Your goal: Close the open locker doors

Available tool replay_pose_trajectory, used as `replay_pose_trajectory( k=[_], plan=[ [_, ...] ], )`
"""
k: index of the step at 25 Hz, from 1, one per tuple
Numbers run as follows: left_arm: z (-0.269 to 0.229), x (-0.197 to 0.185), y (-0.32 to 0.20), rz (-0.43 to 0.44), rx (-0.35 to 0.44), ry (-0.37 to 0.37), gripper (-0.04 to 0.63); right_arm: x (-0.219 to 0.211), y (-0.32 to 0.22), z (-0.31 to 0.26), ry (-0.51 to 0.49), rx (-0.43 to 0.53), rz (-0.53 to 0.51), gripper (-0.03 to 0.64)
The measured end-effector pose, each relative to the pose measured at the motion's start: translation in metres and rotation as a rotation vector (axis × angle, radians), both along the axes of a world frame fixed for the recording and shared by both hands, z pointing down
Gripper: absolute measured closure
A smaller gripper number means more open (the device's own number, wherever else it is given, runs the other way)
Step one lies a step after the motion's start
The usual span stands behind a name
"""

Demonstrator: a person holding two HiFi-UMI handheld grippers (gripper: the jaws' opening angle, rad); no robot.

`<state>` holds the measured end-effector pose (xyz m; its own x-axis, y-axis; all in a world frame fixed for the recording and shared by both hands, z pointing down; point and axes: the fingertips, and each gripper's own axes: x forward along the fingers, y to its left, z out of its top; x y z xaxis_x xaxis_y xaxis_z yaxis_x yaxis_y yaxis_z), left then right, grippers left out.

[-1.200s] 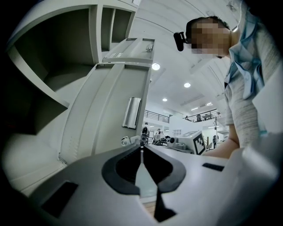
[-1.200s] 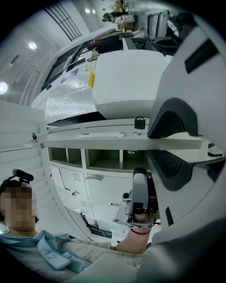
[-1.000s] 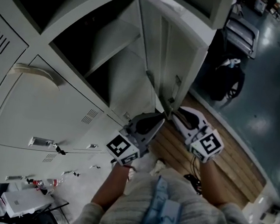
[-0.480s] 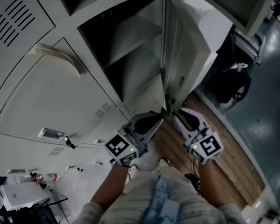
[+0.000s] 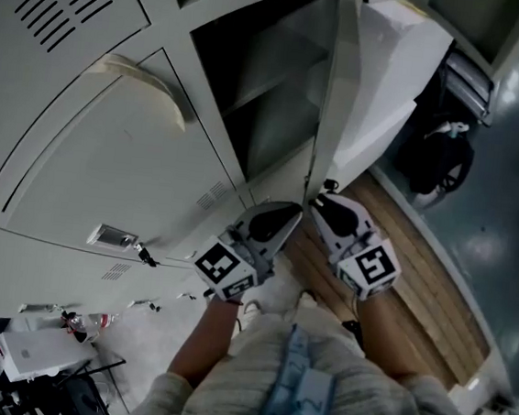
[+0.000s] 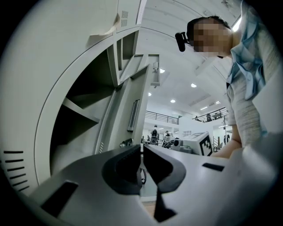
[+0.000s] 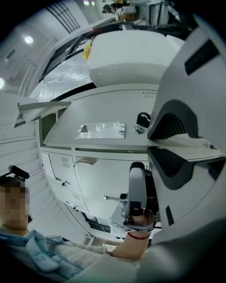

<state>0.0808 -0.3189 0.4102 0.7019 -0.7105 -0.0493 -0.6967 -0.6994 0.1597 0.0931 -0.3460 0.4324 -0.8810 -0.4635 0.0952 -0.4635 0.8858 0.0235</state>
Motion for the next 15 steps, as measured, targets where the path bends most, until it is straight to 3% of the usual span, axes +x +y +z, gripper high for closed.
replay_pose_trajectory(
  k=[15],
  plan=[
    [0.002, -0.047, 0.008, -0.099, -0.011, 0.016, 0.592, -0.072, -0.001, 0.005, 0.013, -0.018, -0.09, 0.548]
  ],
)
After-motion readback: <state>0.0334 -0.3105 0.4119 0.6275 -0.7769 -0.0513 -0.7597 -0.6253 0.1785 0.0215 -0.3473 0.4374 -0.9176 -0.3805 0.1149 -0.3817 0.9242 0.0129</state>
